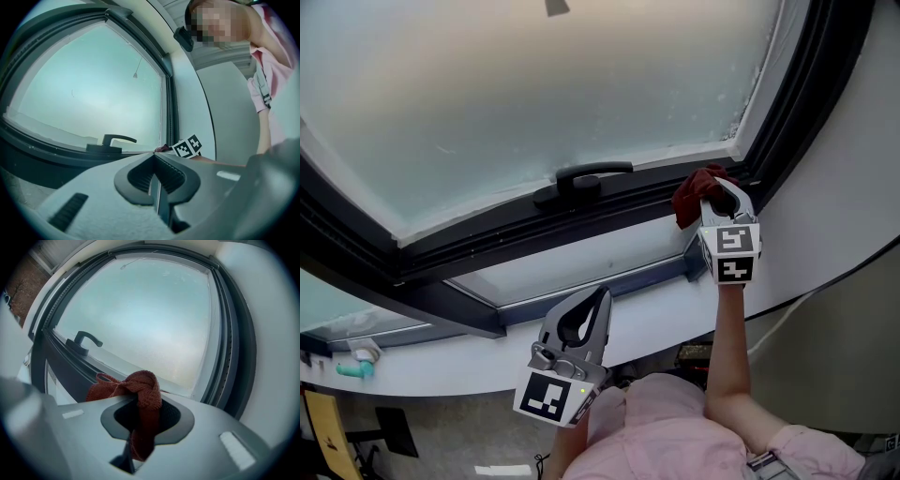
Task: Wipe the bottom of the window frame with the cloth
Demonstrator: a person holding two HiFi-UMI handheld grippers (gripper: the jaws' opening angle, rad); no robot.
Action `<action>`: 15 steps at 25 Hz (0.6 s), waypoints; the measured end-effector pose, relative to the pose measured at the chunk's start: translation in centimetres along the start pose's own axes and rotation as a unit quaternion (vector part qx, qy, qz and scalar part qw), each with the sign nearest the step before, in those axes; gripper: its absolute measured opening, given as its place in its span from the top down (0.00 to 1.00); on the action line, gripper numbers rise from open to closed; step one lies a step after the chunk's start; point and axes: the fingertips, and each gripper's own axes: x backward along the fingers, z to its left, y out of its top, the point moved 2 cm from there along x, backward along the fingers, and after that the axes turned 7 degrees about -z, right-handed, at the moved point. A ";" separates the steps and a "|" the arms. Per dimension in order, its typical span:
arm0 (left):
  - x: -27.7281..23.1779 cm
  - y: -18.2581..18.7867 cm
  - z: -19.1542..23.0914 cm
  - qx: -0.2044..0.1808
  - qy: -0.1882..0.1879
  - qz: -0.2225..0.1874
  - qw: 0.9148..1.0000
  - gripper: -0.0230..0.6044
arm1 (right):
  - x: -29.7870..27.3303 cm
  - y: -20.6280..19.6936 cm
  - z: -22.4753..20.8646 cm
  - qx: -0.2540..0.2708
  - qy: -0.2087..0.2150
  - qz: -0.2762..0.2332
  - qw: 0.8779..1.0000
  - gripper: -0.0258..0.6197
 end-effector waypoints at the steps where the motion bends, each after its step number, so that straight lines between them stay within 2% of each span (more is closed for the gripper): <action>1: 0.0 0.0 0.0 0.000 -0.001 0.000 1.000 0.96 | 0.0 0.0 -0.1 -0.001 -0.001 0.000 1.000 0.86; 15: -0.5 -0.1 0.0 0.005 -0.004 0.000 1.000 0.96 | 0.0 -0.8 -1.9 -0.009 -0.020 0.003 1.000 0.86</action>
